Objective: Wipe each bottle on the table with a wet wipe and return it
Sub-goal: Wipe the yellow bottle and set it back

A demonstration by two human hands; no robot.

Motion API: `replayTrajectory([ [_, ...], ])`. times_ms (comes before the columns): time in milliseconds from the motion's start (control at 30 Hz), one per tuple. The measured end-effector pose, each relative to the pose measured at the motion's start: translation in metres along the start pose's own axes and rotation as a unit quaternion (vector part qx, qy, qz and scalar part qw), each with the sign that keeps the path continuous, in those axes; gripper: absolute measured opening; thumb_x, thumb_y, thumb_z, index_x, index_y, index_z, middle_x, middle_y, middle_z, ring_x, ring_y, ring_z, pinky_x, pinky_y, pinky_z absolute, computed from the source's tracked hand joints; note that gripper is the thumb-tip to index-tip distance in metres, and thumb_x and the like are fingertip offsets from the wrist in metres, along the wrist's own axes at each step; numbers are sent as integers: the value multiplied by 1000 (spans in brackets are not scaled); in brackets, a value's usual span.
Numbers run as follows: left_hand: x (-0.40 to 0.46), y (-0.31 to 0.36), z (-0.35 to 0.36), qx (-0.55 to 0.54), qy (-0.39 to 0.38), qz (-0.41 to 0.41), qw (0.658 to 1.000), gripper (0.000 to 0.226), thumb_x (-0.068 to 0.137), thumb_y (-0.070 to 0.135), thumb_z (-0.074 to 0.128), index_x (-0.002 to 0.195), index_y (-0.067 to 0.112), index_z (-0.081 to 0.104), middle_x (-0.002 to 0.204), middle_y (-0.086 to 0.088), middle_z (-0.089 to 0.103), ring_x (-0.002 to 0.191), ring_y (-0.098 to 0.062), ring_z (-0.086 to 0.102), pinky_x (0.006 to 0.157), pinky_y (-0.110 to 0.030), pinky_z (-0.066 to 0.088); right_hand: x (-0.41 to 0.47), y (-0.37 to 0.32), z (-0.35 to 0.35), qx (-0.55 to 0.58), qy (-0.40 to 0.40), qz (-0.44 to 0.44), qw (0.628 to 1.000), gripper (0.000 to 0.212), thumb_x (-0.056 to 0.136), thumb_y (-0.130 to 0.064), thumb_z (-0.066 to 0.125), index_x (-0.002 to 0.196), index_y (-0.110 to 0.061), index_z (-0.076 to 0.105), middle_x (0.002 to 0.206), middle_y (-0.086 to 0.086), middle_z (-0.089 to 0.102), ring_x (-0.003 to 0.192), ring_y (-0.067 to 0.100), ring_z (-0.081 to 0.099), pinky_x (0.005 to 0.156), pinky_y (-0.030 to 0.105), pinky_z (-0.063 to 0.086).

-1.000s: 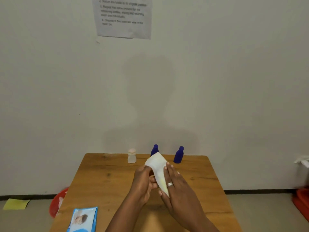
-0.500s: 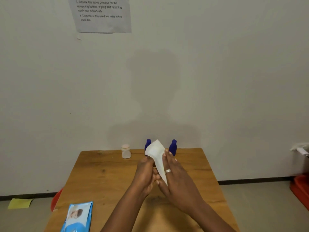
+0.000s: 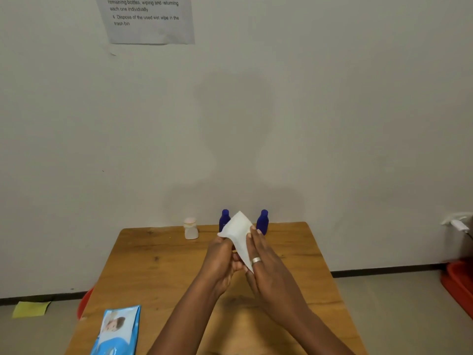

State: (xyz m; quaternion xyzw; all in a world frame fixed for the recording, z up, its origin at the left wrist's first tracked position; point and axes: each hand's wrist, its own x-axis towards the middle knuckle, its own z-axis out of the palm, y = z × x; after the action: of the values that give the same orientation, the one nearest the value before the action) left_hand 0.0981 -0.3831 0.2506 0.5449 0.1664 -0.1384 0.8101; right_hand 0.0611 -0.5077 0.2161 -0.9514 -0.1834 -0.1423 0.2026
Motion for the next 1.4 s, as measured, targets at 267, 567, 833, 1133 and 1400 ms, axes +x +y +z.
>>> replayTrajectory([
  [267,14,0,-7,-149,41,-25,988,25,102,15,39,116,1,54,104,-22,67,89,-33,66,72,-45,55,-11,15,-6,437,61,280,853,48,87,-57,50,109,-18,67,100,3,72,88,13,67,68,20,54],
  [567,23,-18,-4,-179,34,-80,980,42,92,48,41,94,11,62,71,-15,64,66,-30,62,64,-37,52,4,0,5,658,41,428,619,34,96,-21,53,128,-12,51,116,16,64,102,34,65,85,50,56],
  [833,36,-19,0,-268,-75,-41,960,48,78,58,62,98,14,65,87,-4,67,85,-18,65,77,-33,50,16,-30,4,304,-80,98,944,63,94,-55,38,149,-43,8,156,-29,1,141,-10,0,114,21,19],
  [1133,49,-17,-25,-287,-124,32,949,75,83,65,49,129,7,57,140,-13,56,133,-27,50,109,-47,36,5,-31,12,127,-115,43,984,75,81,-73,7,143,-39,-18,153,-25,-18,143,-3,-9,118,31,24],
  [1400,47,-7,-19,-270,-217,25,938,102,62,62,78,142,8,44,148,-15,46,140,-30,39,117,-49,24,17,-48,-4,70,-101,-38,992,70,96,-51,28,149,-26,-10,155,-15,-21,141,-2,-23,120,29,-5],
])
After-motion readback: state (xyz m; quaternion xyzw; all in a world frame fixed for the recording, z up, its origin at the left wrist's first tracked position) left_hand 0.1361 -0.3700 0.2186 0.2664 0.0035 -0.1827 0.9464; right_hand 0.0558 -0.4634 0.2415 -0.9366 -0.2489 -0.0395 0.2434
